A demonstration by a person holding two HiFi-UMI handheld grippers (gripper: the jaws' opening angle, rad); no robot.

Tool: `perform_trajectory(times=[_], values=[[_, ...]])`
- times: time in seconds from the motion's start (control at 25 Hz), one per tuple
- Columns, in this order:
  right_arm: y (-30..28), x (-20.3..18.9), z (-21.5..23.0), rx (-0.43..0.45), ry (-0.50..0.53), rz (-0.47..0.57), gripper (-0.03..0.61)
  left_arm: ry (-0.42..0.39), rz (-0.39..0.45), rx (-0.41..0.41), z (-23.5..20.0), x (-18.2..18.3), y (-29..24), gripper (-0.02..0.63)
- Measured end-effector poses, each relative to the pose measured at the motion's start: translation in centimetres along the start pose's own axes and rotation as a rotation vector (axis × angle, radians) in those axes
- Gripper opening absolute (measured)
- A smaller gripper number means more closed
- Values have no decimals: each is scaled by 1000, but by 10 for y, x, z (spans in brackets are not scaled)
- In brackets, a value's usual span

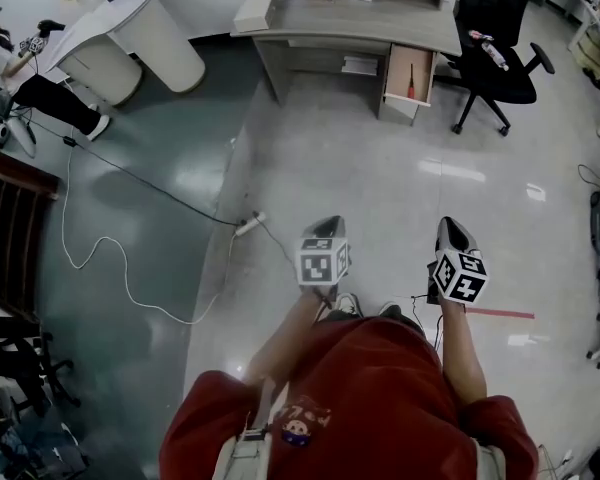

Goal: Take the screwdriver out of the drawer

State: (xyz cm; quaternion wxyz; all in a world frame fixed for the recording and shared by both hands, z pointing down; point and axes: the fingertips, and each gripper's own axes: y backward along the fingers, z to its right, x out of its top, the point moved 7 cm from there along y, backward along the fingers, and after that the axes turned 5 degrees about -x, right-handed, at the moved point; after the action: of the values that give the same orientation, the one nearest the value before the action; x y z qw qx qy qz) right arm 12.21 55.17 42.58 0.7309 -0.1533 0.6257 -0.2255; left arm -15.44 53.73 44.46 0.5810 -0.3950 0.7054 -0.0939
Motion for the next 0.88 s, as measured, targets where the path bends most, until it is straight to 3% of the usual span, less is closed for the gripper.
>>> perform_trajectory(times=[0.24, 0.4, 0.88], values=[[-5, -6, -30, -6, -1, -7, 0, -32, 1, -17, -26, 3, 7, -2], [-11, -10, -44, -2, 16, -23, 0, -10, -2, -26, -40, 2, 8, -2], [-80, 13, -20, 26, -5, -56, 1, -22, -25, 2, -46, 40, -48, -2]])
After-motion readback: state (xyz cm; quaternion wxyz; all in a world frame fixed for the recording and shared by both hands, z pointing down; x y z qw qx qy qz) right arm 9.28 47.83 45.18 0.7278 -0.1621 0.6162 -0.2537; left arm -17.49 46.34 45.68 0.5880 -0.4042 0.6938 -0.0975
